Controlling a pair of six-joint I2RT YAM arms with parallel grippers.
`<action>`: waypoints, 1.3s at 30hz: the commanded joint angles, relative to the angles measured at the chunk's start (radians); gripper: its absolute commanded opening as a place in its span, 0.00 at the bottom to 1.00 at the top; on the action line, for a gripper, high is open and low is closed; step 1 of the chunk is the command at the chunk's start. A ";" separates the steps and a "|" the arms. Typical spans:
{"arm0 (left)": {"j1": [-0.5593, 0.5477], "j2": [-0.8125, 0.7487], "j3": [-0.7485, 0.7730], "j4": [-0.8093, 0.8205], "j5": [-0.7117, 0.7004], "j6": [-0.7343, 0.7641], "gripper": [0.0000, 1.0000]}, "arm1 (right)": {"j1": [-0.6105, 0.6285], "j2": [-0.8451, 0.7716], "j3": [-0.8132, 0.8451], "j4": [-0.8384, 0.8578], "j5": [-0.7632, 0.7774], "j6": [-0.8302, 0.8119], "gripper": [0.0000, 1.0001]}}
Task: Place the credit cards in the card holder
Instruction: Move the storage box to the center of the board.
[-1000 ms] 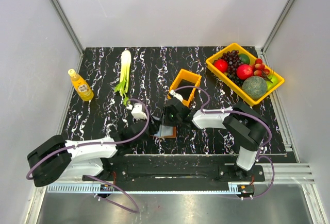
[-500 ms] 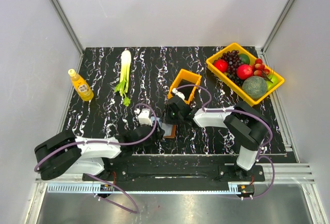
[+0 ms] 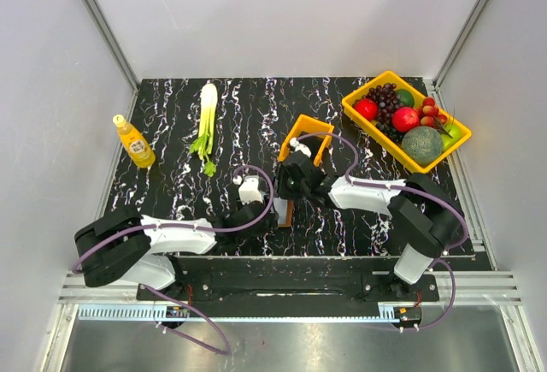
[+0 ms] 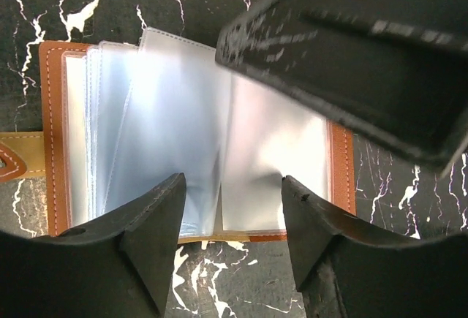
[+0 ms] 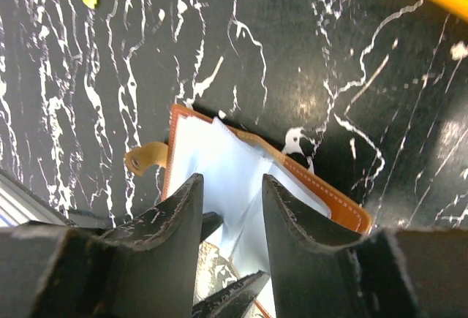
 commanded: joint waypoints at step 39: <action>-0.015 -0.004 0.050 -0.265 -0.069 -0.091 0.68 | -0.524 0.357 0.734 -0.506 -0.318 -0.663 0.54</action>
